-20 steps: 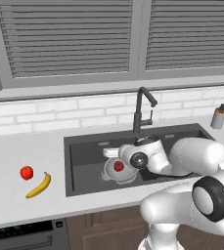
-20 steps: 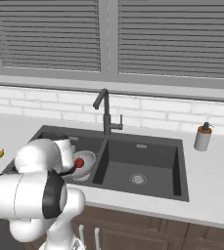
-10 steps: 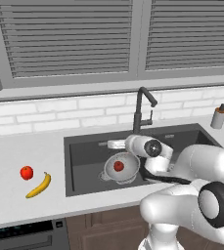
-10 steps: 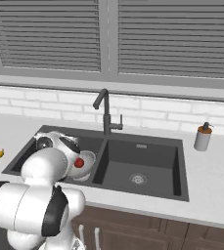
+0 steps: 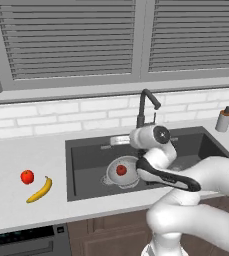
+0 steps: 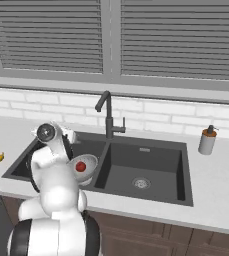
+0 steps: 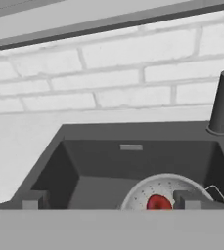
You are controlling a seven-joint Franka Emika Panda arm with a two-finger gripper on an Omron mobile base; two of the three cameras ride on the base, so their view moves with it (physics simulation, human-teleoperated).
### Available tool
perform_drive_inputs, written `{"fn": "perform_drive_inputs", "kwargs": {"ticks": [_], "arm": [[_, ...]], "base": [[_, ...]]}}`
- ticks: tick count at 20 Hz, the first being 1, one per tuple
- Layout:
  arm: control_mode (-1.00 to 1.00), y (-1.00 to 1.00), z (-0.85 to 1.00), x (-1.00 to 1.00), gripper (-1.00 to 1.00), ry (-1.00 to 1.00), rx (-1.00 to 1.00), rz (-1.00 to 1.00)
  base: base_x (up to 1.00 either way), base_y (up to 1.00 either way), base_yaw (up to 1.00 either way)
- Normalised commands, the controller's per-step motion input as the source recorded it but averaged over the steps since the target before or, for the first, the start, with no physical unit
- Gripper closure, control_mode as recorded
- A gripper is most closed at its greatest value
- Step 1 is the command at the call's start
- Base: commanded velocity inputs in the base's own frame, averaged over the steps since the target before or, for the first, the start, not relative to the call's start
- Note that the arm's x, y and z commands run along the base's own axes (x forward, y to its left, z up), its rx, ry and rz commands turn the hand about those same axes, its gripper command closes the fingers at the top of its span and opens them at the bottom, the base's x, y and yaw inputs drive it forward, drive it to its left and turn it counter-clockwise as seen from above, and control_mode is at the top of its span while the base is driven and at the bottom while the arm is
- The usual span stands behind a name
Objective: Put the colander in the sink, put the banana, apple, apple in the colander, and turn on the sink faucet and pour water over the colander.
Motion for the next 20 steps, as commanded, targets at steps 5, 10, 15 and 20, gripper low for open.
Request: {"fn": "perform_drive_inputs", "kwargs": {"ticks": [5, 10, 15, 20], "arm": [[-1.00, 0.40, 0.60, -0.66, -1.00, 0.38, -0.06, -0.10], [-1.00, 0.47, 0.11, -0.92, -1.00, 0.30, -0.01, -0.15], [-1.00, 0.36, -0.19, -1.00, -1.00, -0.02, 0.04, -0.09], [-1.00, 0.64, -0.12, -0.74, -1.00, -0.05, -0.06, 0.16]], "base": [[0.00, 0.00, 0.00], [0.00, 0.00, 0.00], [0.00, 0.00, 0.00], [0.00, 0.00, 0.00]]}}
